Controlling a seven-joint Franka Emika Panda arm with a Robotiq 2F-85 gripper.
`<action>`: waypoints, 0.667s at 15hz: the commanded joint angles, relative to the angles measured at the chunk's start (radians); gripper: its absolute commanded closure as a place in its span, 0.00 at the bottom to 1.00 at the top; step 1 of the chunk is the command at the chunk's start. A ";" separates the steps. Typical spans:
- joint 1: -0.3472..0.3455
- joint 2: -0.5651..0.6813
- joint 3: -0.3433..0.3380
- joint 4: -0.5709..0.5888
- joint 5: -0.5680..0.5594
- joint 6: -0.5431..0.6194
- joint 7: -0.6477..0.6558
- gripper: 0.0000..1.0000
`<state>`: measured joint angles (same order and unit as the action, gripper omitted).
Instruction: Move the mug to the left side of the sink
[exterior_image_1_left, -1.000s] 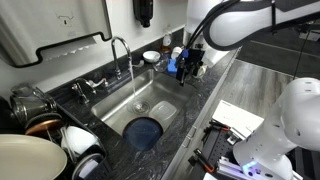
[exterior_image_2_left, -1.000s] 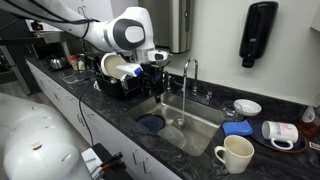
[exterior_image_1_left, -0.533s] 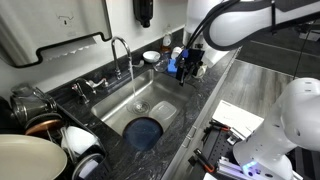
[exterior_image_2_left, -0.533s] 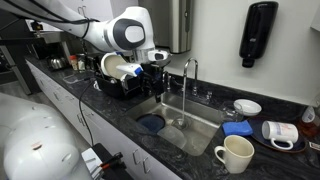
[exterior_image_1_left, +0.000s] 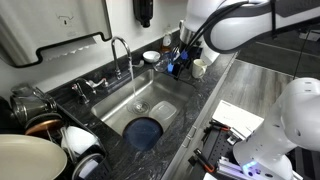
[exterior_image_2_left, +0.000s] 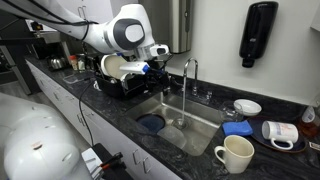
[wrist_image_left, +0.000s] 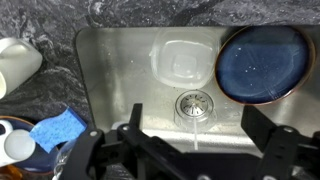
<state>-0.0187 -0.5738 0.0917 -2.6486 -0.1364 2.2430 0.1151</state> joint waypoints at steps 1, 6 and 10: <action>-0.013 0.014 -0.030 -0.025 -0.056 0.071 -0.069 0.00; -0.099 -0.008 -0.099 -0.079 -0.067 0.012 -0.014 0.00; -0.206 0.023 -0.127 -0.092 -0.094 0.029 0.081 0.00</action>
<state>-0.1497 -0.5712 -0.0327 -2.7298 -0.1965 2.2659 0.1247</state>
